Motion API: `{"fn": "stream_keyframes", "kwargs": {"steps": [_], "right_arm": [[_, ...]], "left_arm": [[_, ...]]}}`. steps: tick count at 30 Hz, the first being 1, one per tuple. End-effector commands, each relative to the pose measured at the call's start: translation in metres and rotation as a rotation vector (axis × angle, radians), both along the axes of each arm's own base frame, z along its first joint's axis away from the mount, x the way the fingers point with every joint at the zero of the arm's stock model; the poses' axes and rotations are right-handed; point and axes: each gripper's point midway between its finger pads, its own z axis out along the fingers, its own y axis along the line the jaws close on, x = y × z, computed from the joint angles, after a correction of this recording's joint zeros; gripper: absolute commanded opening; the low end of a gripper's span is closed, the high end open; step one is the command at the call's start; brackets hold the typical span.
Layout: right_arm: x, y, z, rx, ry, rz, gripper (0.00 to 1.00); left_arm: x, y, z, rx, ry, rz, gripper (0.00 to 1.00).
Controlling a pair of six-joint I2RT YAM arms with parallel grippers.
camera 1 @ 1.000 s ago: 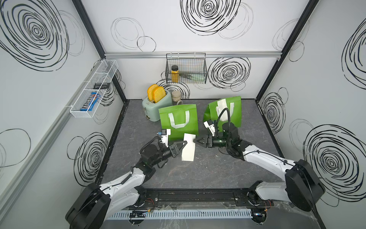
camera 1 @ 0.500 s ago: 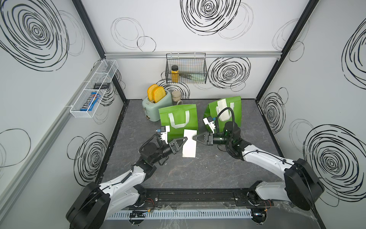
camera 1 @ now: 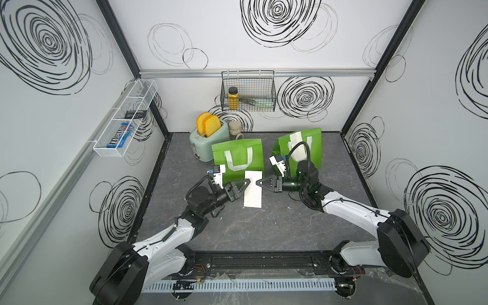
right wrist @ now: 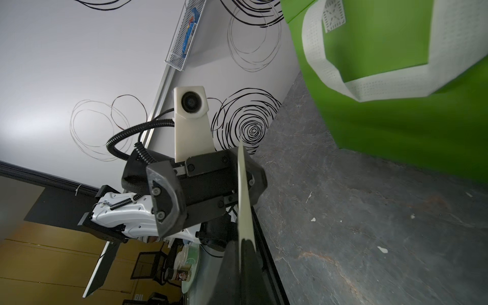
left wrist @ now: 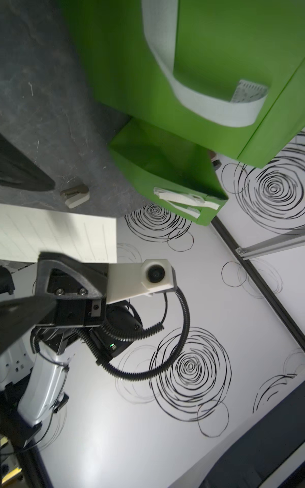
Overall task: Staple the receipts to the bags
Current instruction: Pick up the receipt from the center of the board, then adjust the takeout bag at the center of the board.
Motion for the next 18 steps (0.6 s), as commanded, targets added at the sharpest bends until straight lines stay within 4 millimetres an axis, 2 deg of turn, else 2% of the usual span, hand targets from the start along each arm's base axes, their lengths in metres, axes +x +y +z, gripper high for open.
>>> {"fn": "stream_keyframes", "kwargs": {"steps": [1,7,11,14,18], "right_arm": [[0.015,-0.009,0.015,-0.020,-0.079,-0.037,0.00],[0.032,-0.018,0.023,-0.045,-0.133,-0.050,0.00],[0.038,-0.016,0.027,-0.070,-0.165,-0.033,0.00],[0.042,-0.015,0.028,-0.082,-0.177,-0.020,0.00],[0.047,-0.014,0.030,-0.087,-0.189,-0.012,0.00]], "left_arm": [[0.028,0.026,0.010,0.129,-0.041,0.105,0.97],[0.099,0.099,0.018,0.351,-0.035,0.345,0.96],[0.142,0.140,0.028,0.424,-0.069,0.449,0.96],[0.172,0.150,0.037,0.453,-0.103,0.454,0.96],[0.204,0.141,0.045,0.436,-0.174,0.364,0.96]]}}
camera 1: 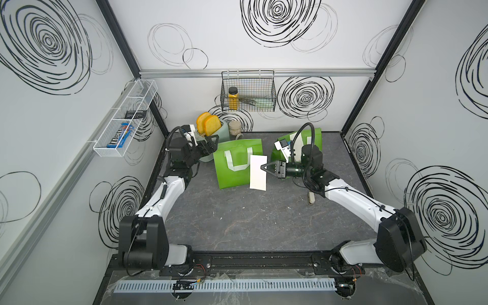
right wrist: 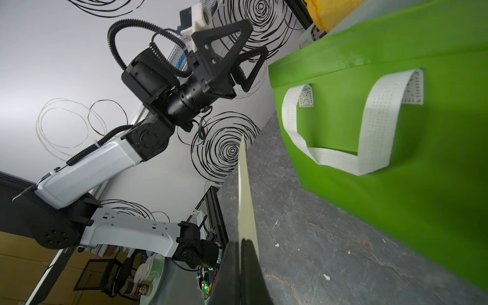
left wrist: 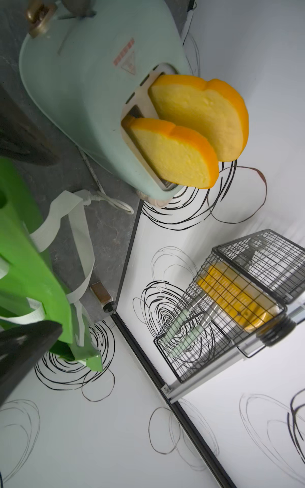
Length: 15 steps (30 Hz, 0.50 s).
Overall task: Staple the receipts to the bags
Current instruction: Adjust the takeout bag at the center of the board.
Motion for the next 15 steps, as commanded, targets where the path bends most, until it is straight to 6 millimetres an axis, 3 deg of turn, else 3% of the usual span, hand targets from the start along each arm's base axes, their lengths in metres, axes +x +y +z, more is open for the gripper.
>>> {"fn": "stream_keyframes", "kwargs": {"steps": [1,6,15], "right_arm": [[0.003,0.000,0.002,-0.015,-0.024,0.027,0.00],[0.011,-0.001,0.000,-0.020,-0.018,0.022,0.00],[0.020,-0.001,-0.006,-0.037,-0.020,0.048,0.00]], "left_arm": [[0.017,-0.014,0.017,0.031,-0.091,-0.126,0.96],[0.017,-0.040,0.001,-0.032,-0.067,-0.254,0.97],[-0.031,-0.076,-0.018,-0.128,-0.018,-0.318,0.96]]}}
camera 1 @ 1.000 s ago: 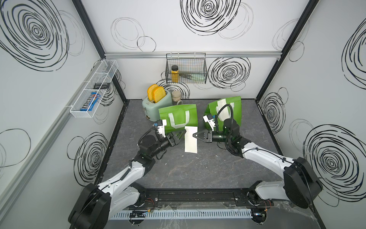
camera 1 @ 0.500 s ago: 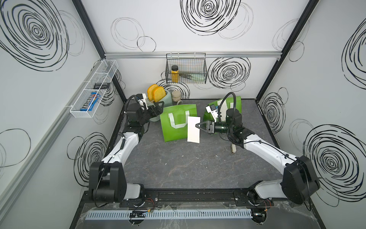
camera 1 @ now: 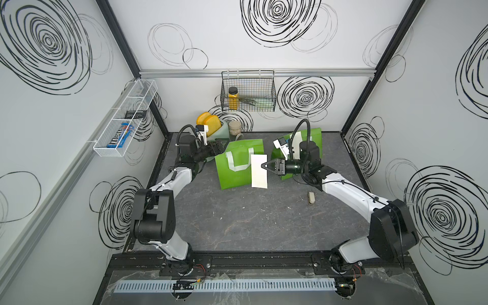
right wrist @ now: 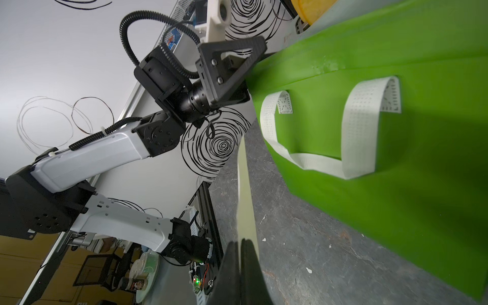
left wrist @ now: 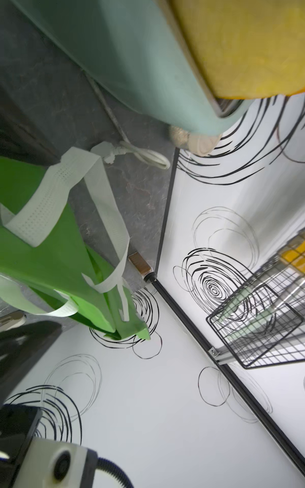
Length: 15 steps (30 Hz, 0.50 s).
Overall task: Staple the receipts to the bags
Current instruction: Adjust the takeout bag at the center of the board.
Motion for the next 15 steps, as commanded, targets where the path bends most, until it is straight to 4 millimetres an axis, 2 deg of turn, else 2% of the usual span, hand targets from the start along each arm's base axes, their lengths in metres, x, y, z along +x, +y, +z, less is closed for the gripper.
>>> {"fn": "stream_keyframes", "kwargs": {"steps": [1,5,8,15], "right_arm": [[0.000,0.003,0.008,0.005,-0.035,0.041,0.00],[0.001,0.005,0.008,0.007,-0.038,0.055,0.00],[0.004,0.005,0.006,-0.006,-0.055,0.061,0.00],[0.021,0.006,0.006,-0.011,-0.094,0.120,0.00]], "left_arm": [[-0.019,-0.018,0.028,-0.048,-0.078,-0.040,0.96],[-0.032,-0.024,0.024,-0.052,-0.060,-0.041,0.96],[-0.037,-0.020,0.031,-0.035,-0.076,-0.011,0.96],[-0.036,0.003,0.073,0.071,-0.261,0.065,0.96]]}}
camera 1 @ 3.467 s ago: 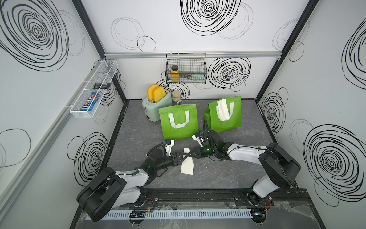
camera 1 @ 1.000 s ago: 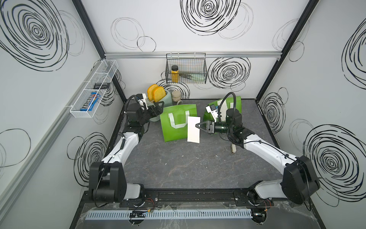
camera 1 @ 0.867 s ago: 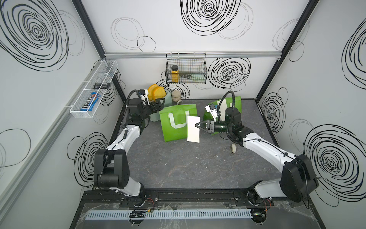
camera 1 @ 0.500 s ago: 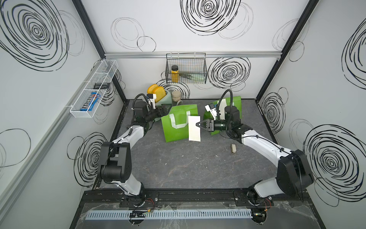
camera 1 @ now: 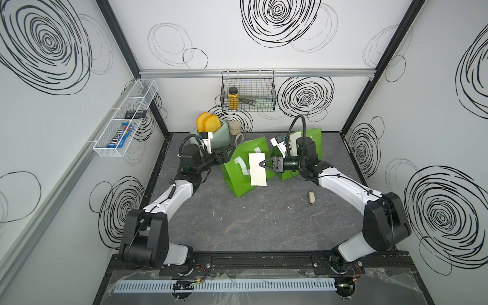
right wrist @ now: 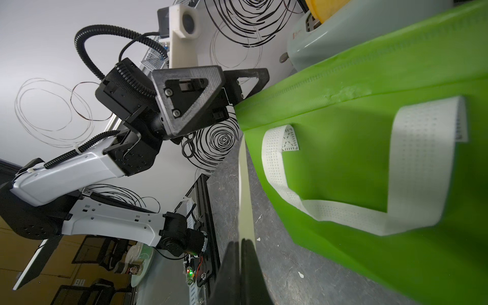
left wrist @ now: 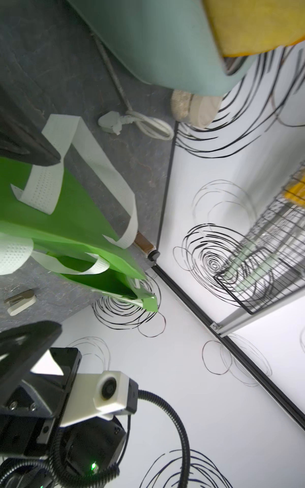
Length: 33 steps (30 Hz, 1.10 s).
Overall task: Staple the receipts to the bags
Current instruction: Adjust the takeout bag at the center of the board, then hold the receipt from the takeout bag.
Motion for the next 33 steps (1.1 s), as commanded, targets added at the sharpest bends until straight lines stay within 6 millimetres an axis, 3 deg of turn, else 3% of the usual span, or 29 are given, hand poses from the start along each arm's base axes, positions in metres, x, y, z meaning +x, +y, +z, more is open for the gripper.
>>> {"fn": "stream_keyframes", "kwargs": {"steps": [1,3,7,11,17,28,33], "right_arm": [[0.010,0.001,0.003,-0.002,-0.044,0.064,0.00],[0.017,0.004,0.000,-0.015,-0.049,0.088,0.00],[0.031,0.011,-0.008,-0.059,-0.058,0.138,0.00],[0.046,0.016,-0.019,-0.078,-0.047,0.171,0.00],[0.060,0.027,-0.033,-0.113,-0.033,0.210,0.00],[0.061,0.052,-0.041,-0.120,-0.048,0.257,0.00],[0.065,0.055,-0.036,-0.110,-0.057,0.250,0.00]], "left_arm": [[0.008,0.013,0.035,0.061,-0.150,0.035,0.96],[0.016,0.013,0.038,0.089,-0.152,0.015,1.00],[0.034,0.000,0.029,0.170,-0.112,-0.056,0.88],[0.044,-0.017,0.024,0.202,-0.086,-0.121,0.83],[0.043,-0.039,0.017,0.225,-0.082,-0.215,0.64],[0.038,-0.044,0.008,0.259,-0.081,-0.249,0.62],[0.036,-0.048,0.005,0.264,-0.086,-0.278,0.54]]}}
